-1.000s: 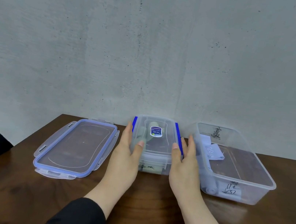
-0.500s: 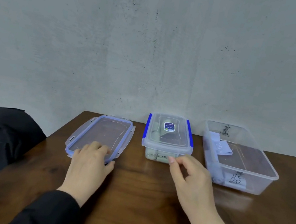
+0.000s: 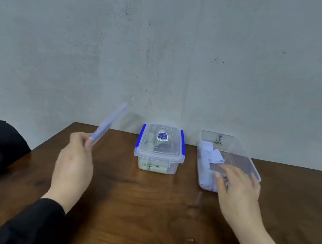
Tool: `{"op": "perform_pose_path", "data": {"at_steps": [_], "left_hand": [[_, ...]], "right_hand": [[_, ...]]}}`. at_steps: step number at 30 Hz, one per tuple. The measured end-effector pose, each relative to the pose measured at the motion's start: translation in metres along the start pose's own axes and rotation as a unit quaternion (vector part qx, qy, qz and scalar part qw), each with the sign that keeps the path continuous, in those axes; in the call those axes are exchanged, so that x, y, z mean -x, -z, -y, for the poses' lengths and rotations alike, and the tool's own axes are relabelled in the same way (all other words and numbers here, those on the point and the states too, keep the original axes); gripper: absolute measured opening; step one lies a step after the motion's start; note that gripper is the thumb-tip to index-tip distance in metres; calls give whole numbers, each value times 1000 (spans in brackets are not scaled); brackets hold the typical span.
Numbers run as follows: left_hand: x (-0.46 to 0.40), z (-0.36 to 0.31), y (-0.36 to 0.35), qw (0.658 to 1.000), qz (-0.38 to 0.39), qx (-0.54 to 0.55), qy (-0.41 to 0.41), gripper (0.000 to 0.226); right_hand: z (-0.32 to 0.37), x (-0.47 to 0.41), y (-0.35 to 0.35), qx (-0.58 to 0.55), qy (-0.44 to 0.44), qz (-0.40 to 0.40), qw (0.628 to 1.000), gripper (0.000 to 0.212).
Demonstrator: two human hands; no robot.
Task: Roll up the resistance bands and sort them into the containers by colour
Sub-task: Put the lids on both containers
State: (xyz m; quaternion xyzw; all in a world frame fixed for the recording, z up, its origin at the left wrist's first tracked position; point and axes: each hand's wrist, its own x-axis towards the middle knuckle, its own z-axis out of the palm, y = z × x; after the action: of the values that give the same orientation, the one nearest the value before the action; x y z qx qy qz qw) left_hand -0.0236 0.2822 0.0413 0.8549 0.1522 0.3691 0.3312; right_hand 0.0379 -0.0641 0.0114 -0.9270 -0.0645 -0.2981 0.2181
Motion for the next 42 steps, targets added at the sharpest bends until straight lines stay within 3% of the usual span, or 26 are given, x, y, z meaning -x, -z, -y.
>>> {"op": "perform_pose_path", "data": {"at_steps": [3,6,8,11,13,15,18,21,24,26,29,42], "left_hand": [[0,-35,12,985,-47,156,57,28],[16,-83,11,938,-50,335,80,27],[32,-117,6,895,-44,432,101,25],[59,-156,-7,805,-16,574,152,26],[76,-175,-23,747,7,634,199,27],[87,-188,-46,697,59,670,249,30],[101,-203,-70,662,164,664,306,45],[107,-206,-79,683,179,644,294,34],[94,-188,-91,768,246,510,300,58],[85,-176,-101,811,292,415,291,50],[83,-164,-116,852,288,345,269,34],[102,-157,-130,860,231,385,243,34]], "right_hand": [[-18,0,4,39,36,17,998,14],[-13,12,20,34,41,36,998,13],[-11,26,30,25,44,49,998,12],[-9,44,52,5,51,84,995,7],[-5,45,73,-113,-8,92,989,12],[0,37,90,-307,-105,70,943,23],[-4,15,101,-440,-197,28,876,14],[-26,-5,99,-453,-229,19,862,8],[-55,-17,91,-462,-228,58,855,7],[-67,-23,86,-457,-220,73,859,11],[-80,-30,77,-444,-204,67,870,16],[-101,-19,63,-430,-183,118,876,13]]}}
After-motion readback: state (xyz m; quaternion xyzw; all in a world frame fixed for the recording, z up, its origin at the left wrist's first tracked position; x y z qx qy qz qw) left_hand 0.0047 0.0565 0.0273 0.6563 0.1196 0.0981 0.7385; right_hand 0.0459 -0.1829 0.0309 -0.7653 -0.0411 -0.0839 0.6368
